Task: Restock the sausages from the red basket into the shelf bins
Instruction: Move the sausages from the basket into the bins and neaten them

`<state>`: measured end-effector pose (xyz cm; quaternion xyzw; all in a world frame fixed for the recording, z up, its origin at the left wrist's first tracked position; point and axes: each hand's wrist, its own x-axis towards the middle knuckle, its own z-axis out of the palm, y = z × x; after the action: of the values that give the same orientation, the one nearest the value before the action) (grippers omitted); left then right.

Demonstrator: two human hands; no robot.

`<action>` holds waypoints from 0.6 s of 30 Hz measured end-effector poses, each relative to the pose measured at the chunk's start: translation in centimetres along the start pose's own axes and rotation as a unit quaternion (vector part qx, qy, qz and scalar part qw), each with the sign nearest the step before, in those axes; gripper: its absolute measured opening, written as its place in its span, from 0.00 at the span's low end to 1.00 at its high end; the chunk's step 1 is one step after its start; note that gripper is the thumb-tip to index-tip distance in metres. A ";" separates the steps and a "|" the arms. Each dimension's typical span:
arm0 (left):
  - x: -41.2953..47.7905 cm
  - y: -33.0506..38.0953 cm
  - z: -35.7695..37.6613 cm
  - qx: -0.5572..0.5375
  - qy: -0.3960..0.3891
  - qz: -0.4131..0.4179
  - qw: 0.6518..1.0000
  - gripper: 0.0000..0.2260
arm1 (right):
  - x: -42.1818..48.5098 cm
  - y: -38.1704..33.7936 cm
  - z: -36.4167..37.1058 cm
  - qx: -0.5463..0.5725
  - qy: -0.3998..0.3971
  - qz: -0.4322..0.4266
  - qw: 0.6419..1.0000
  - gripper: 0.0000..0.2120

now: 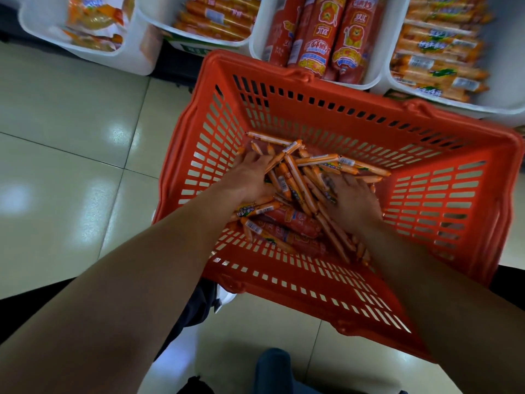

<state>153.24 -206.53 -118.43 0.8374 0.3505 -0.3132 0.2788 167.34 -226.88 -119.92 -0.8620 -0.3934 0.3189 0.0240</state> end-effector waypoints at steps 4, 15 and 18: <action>1.5 0.3 -0.9 0.049 0.016 0.037 0.998 0.35 | 0.9 -0.3 -1.3 -0.059 0.067 -0.029 0.996 0.45; 3.6 -0.5 -1.9 0.105 0.054 0.110 0.987 0.23 | 2.2 -3.6 -1.1 -0.180 0.173 -0.150 0.957 0.43; 3.5 -0.7 -1.9 0.101 0.044 0.115 0.987 0.23 | 2.7 -4.0 -0.7 -0.216 0.110 -0.137 0.961 0.47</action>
<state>155.31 -203.41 -119.90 0.9089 0.2305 -0.2756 0.2115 166.41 -222.16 -119.62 -0.8141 -0.5622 0.1237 -0.0761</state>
